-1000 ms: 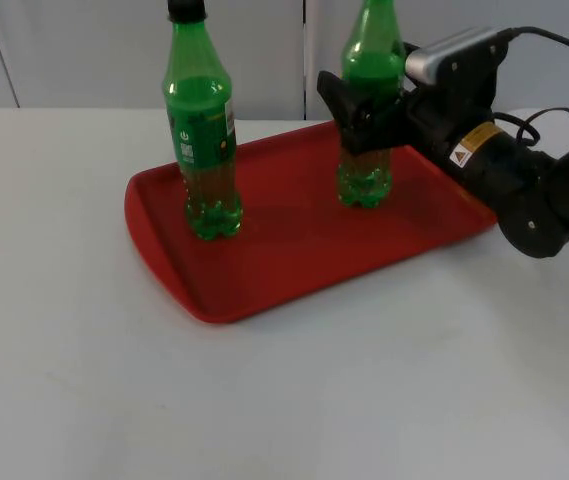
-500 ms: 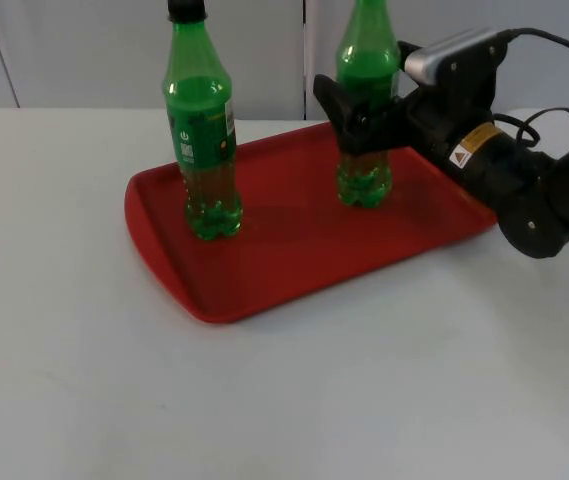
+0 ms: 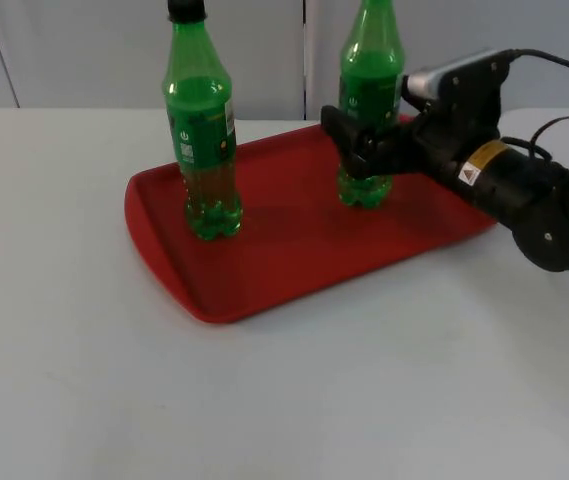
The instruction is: Place the bottle upright on the tray.
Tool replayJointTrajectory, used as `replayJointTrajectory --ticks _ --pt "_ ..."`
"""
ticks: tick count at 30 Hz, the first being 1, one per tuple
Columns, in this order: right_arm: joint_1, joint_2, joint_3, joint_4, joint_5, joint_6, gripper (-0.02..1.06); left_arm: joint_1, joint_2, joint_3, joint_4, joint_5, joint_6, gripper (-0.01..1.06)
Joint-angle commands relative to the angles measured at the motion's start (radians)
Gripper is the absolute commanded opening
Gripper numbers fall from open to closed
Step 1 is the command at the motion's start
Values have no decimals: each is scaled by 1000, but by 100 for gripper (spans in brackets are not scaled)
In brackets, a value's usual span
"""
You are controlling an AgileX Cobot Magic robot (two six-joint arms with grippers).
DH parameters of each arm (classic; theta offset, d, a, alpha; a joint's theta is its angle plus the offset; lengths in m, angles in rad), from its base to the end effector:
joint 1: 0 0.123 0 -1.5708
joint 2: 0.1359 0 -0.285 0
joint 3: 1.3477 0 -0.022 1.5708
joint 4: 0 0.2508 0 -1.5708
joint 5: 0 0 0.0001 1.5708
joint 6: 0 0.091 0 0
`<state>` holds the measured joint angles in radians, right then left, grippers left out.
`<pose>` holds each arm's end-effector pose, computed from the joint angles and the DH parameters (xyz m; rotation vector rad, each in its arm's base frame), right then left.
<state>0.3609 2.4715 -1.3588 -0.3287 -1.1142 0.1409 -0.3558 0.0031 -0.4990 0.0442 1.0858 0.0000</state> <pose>0.4408 0.1945 0.0708 -0.5118 1.4397 0.5028 -0.0038 0.0052 0.2751 0.3649 2.0445 -0.1649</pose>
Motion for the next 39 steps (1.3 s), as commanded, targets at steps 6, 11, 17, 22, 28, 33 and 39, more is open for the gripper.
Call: replayJointTrajectory --ticks 6,11,17,22,28,33,39 --pt "1 -124 177 1 45 -2 105 -6 -3 4 5 -9 0 105" --pt "-1 -211 265 5 181 -40 105 -6 -3 4 5 -9 0 105" --pt "-1 -342 362 -8 354 -11 105 -6 -3 4 5 -9 0 105" --pt "-1 -440 391 1 612 4 105 -6 -3 4 5 -9 0 105" --pt "1 -517 391 -3 909 77 105 -6 -3 4 5 -9 0 105" --pt "1 -587 392 -3 1003 116 105 -6 -3 4 5 -9 0 105" --pt "12 -678 392 -3 1089 142 105 -6 -3 4 13 -9 -40 105"
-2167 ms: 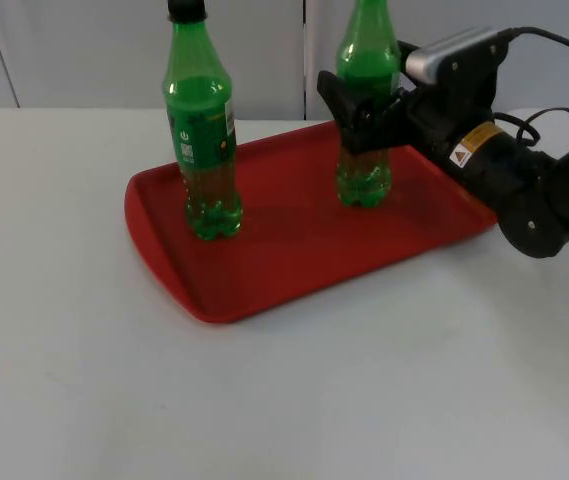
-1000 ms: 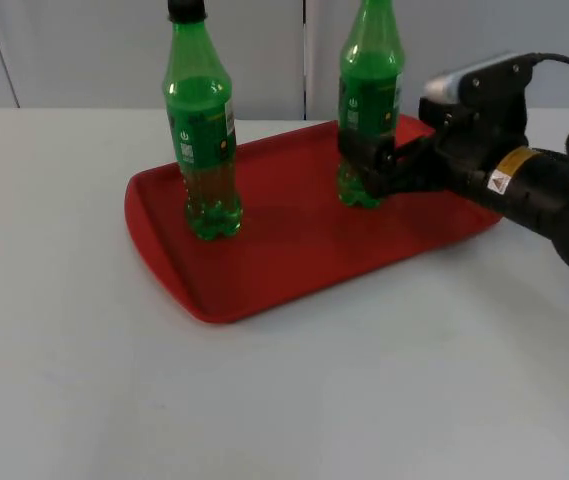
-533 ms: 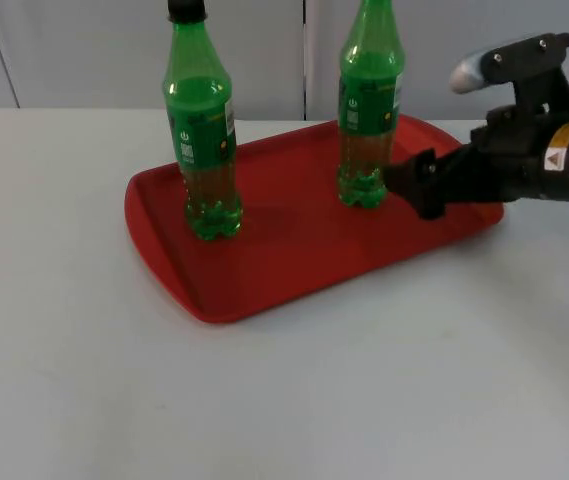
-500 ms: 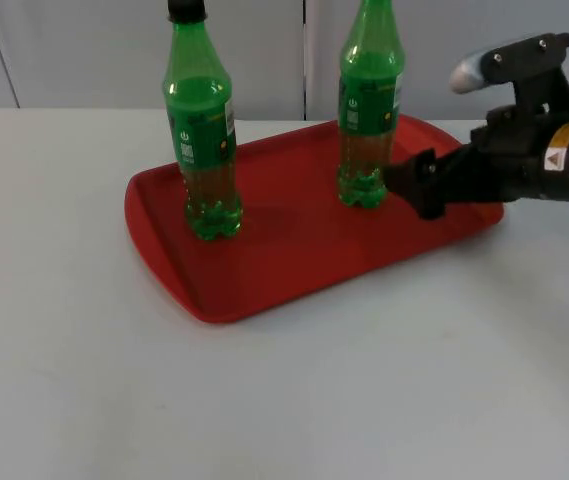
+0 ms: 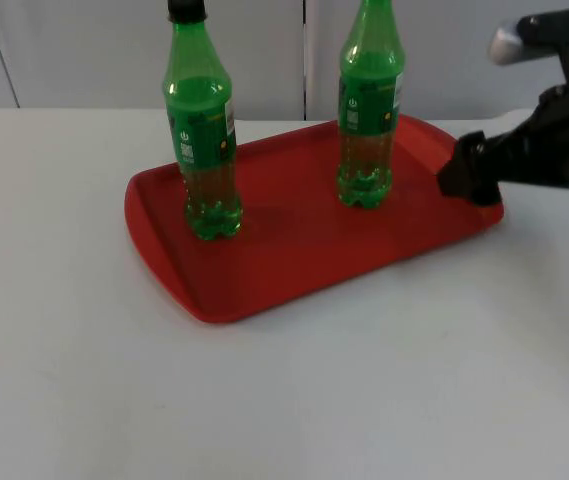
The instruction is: Place the bottle upright on the tray.
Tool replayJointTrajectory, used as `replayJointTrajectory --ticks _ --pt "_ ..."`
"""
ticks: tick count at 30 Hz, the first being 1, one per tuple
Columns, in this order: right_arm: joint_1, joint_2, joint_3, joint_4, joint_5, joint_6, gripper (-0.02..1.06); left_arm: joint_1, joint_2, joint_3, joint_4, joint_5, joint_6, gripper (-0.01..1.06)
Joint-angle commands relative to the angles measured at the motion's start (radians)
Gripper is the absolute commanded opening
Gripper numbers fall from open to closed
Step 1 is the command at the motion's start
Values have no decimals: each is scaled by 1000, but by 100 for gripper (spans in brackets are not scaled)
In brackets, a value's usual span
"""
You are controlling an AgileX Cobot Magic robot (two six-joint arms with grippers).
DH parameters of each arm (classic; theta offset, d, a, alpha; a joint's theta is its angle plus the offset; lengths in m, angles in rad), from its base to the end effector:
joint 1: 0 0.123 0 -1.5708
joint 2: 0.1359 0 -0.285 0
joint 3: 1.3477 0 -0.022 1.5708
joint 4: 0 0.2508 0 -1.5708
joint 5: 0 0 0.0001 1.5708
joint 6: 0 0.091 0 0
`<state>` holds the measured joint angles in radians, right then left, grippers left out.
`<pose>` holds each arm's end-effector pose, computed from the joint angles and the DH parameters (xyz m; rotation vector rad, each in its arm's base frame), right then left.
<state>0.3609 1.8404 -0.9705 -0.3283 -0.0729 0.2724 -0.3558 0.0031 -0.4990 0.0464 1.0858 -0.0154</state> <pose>0.3496 0.1342 0.1640 -0.4852 2.2393 0.1860 -0.0037 0.0054 0.2751 0.3491 2.0475 -0.1717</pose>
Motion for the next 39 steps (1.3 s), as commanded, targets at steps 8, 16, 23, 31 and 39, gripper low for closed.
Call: replayJointTrajectory --ticks 8,16,23,31,39 --pt "78 -147 4 -2 161 26 105 -4 -3 4 20 -9 -61 105" --pt "150 -218 4 0 242 33 105 -4 -3 4 46 -7 -109 105" --pt "164 -293 6 52 381 30 105 -4 -3 4 50 -7 -125 105" --pt "164 -436 118 76 370 26 105 -4 -3 4 50 -6 -141 105" --pt "164 -567 216 86 352 26 105 -4 -3 4 50 -6 -143 105"
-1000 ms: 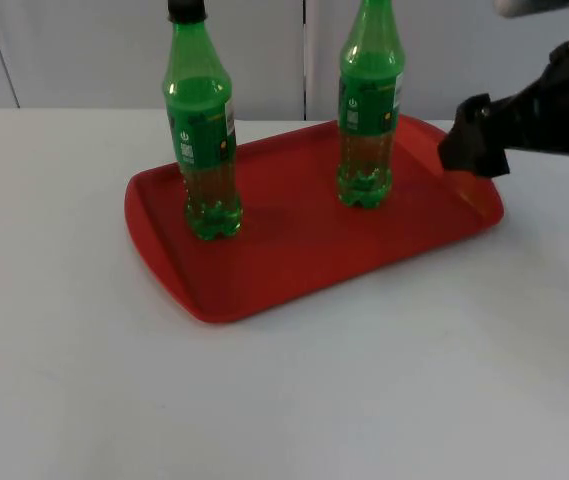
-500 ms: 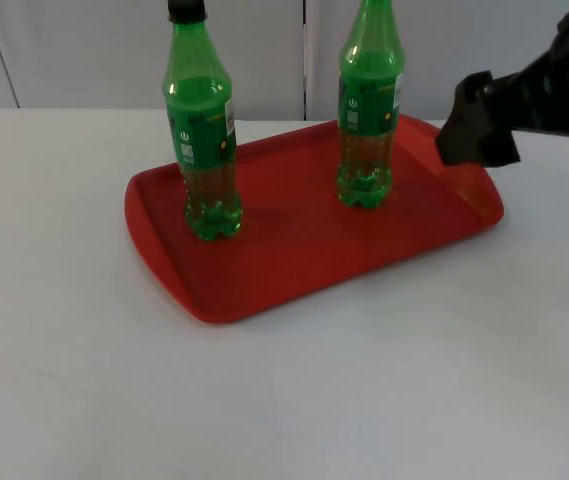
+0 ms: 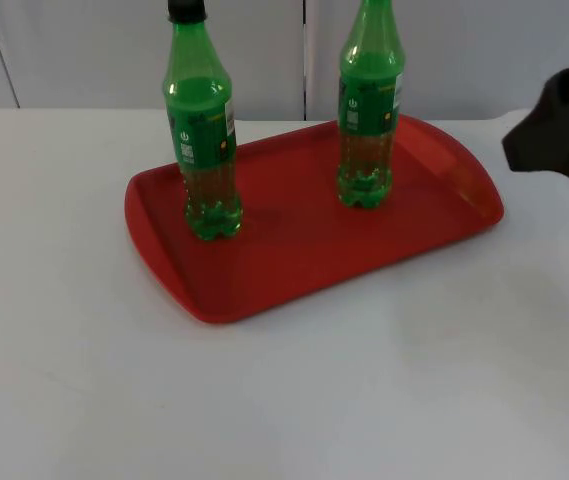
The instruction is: Place the bottle upright on the tray.
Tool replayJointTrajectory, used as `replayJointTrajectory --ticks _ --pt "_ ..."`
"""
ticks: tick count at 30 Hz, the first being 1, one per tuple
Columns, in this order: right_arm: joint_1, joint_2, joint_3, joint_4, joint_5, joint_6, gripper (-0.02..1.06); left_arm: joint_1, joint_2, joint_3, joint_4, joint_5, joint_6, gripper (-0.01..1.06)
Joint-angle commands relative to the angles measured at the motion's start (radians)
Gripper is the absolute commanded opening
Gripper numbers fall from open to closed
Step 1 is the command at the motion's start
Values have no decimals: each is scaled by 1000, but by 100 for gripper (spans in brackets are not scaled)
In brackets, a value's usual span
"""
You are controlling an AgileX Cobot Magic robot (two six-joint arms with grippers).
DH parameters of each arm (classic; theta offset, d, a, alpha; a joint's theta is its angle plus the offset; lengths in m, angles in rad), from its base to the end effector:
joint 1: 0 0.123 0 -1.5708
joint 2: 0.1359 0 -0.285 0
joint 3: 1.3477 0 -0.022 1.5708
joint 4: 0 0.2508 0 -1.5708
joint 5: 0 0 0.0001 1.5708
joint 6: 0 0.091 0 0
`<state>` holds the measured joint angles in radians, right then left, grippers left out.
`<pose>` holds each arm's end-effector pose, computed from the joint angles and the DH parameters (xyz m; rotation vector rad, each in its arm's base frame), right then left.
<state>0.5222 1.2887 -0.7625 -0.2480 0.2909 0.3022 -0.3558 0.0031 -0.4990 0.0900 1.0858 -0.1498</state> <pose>0.2311 0.1256 0.2582 -0.4864 2.2482 0.2230 -0.0026 0.0087 0.2753 0.2082 2.0658 -0.2021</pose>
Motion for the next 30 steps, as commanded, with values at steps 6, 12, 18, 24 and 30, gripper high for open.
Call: replayJointTrajectory --ticks 6,12,18,24,30 --pt "3 -142 65 22 -14 -3 105 -4 -3 4 5 -6 -9 105" --pt "3 -282 110 24 -18 -20 105 -4 -3 4 5 -6 -9 105" --pt "3 -409 110 26 -18 -135 105 -4 -3 4 3 -6 -9 105" --pt "3 -534 110 69 24 -141 105 -4 -3 4 3 -6 -9 105" --pt "3 -653 153 116 48 -171 105 -4 -3 4 3 -6 -9 105"
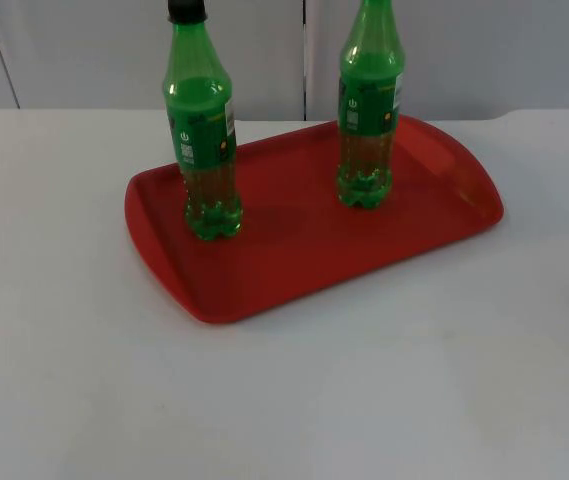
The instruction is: Place the bottle upright on the tray.
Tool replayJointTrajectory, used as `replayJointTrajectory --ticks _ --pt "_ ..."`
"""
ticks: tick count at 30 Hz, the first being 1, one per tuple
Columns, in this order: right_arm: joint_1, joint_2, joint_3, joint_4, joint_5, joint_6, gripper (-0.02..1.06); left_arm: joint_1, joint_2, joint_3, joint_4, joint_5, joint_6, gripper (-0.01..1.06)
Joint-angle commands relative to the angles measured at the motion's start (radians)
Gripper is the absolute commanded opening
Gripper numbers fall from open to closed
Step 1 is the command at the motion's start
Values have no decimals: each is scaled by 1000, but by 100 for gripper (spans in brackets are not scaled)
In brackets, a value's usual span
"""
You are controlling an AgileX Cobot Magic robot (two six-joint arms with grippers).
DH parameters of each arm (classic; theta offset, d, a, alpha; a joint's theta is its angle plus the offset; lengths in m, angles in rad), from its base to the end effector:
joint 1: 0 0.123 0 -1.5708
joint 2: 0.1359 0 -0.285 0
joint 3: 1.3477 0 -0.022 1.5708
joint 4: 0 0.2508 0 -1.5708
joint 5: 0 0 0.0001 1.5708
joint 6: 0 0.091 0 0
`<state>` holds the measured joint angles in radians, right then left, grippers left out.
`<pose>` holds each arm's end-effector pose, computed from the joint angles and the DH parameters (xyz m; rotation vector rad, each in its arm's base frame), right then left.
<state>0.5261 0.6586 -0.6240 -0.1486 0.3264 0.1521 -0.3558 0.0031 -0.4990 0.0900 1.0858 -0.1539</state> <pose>0.1208 0.0651 0.3371 -0.4395 1.8010 0.3317 -0.0026 0.0087 0.2753 0.2040 2.0664 -0.2046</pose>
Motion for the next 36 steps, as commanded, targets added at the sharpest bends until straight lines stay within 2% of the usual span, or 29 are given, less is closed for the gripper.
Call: replayJointTrajectory --ticks 1,4,10,16,20,24,32,36 --pt "-1 -47 33 35 18 -33 105 -4 -3 4 3 -6 -5 105" --pt "-1 -95 72 55 25 -40 105 -4 -3 4 3 -6 -5 105" --pt "-1 -232 106 62 134 -55 105 -4 -3 4 3 -6 -5 105" --pt "-1 -368 106 191 266 -199 105 -4 -3 4 1 -6 -1 105" --pt "-1 -434 106 237 361 -241 105 -4 -3 4 1 -6 -1 105" --pt "-1 -518 106 247 448 -246 105 -4 -3 4 1 -6 -1 105" --pt "-1 -618 106 244 523 -246 105 -4 -3 4 1 -6 -1 105" --pt "-1 -659 106 214 564 -246 105 -4 -3 4 1 -6 -1 105"
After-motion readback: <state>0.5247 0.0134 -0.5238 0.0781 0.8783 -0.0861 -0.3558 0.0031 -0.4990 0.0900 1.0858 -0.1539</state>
